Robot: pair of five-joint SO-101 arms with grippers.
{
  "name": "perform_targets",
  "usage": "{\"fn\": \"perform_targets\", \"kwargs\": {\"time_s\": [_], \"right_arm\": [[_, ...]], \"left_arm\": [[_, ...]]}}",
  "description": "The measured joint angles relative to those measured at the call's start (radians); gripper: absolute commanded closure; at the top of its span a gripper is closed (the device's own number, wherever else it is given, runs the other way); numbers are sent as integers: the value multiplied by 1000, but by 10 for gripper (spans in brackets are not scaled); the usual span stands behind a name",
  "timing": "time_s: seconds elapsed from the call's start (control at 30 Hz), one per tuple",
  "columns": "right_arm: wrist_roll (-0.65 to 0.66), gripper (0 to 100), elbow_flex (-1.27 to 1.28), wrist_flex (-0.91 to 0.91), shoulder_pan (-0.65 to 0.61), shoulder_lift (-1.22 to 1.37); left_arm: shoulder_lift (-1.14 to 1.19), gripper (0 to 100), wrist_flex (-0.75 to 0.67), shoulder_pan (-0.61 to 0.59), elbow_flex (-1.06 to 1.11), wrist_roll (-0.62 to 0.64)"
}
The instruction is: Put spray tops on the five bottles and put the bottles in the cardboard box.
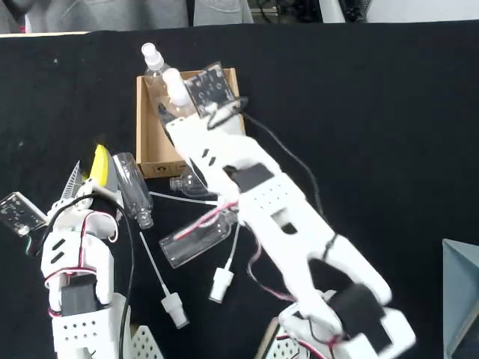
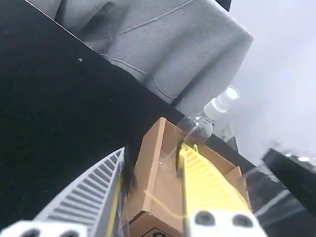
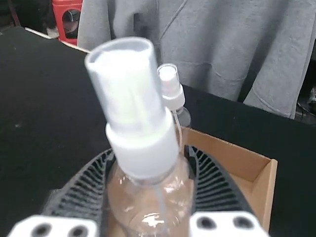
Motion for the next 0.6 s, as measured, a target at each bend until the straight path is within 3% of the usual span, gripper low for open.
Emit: {"fn": "perform_targets", "kwargs": {"time_s": [0.6], "right_arm": [[0,902,-356,-3,-2,473]], "left_arm": [[0,841,-3,0,0,0]]}}
